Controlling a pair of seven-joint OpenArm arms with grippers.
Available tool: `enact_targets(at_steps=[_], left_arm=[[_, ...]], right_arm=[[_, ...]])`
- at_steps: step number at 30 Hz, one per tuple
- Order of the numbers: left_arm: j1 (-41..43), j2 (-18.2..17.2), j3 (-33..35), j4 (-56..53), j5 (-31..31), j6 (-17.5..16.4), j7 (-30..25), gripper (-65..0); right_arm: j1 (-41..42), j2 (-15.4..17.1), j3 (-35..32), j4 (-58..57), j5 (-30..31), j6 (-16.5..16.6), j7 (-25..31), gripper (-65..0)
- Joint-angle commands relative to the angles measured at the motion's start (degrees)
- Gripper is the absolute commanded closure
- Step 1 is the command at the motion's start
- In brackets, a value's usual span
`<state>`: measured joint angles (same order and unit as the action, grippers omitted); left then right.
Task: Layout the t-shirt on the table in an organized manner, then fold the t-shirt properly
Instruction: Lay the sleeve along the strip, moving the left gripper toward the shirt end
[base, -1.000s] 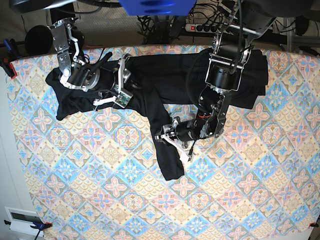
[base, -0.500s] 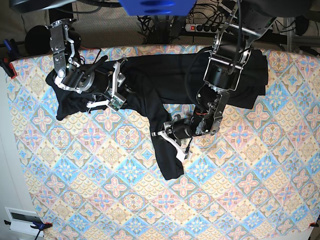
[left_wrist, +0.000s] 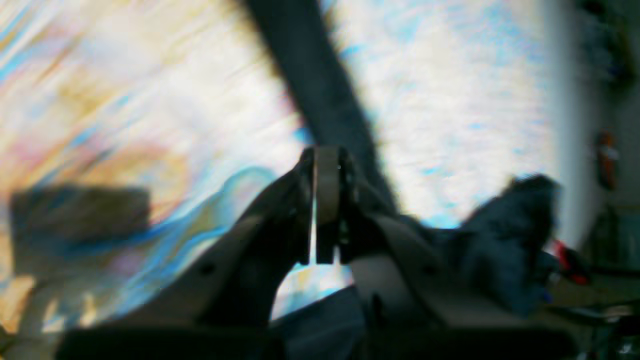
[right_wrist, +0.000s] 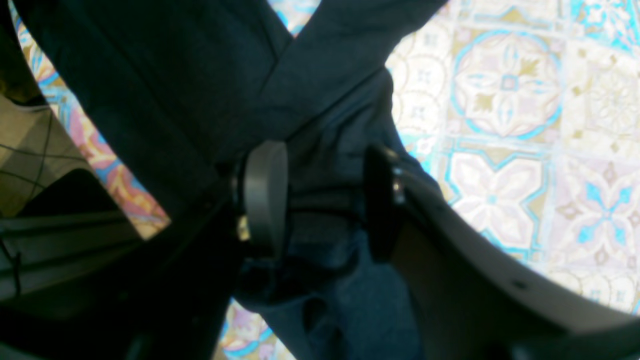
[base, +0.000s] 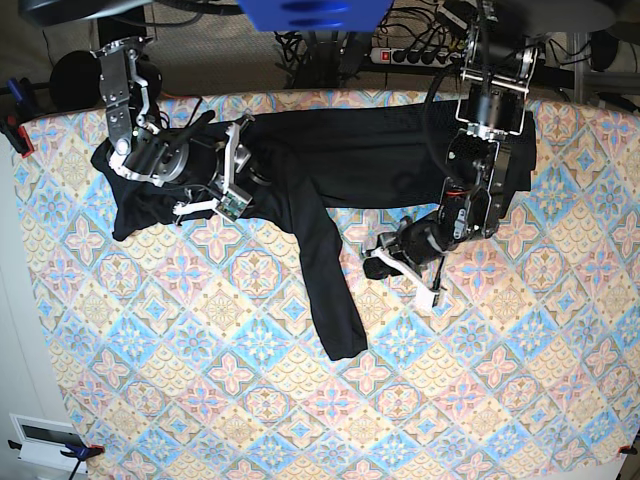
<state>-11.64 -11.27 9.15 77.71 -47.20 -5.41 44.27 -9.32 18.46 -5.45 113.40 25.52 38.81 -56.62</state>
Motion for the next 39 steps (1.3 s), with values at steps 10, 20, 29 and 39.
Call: enact_targets(at_steps=[10,20,29,39], left_arm=[[-5.28,6.30,0.22,-5.23,1.53,14.16,-1.15,-21.6],[-9.86,11.84,0.30,-16.92,3.64,14.77,-1.24,-33.5],[-11.61,15.88,0.30,-25.62,3.64,14.68,-4.05,-33.5],[-12.67,16.85,11.38,-27.21,3.38,9.67,-4.05,-16.1]], right_arm=[[2.68,0.49,0.05,0.92,0.81,0.01,1.37,-24.0],[2.60,0.49,0.13,1.01,0.81,0.01,1.37,-24.0],[2.68,0.49,0.13,1.01,0.81,0.01,1.37,-24.0],[2.86,0.49,0.13,1.01,0.81,0.01,1.37,-24.0]])
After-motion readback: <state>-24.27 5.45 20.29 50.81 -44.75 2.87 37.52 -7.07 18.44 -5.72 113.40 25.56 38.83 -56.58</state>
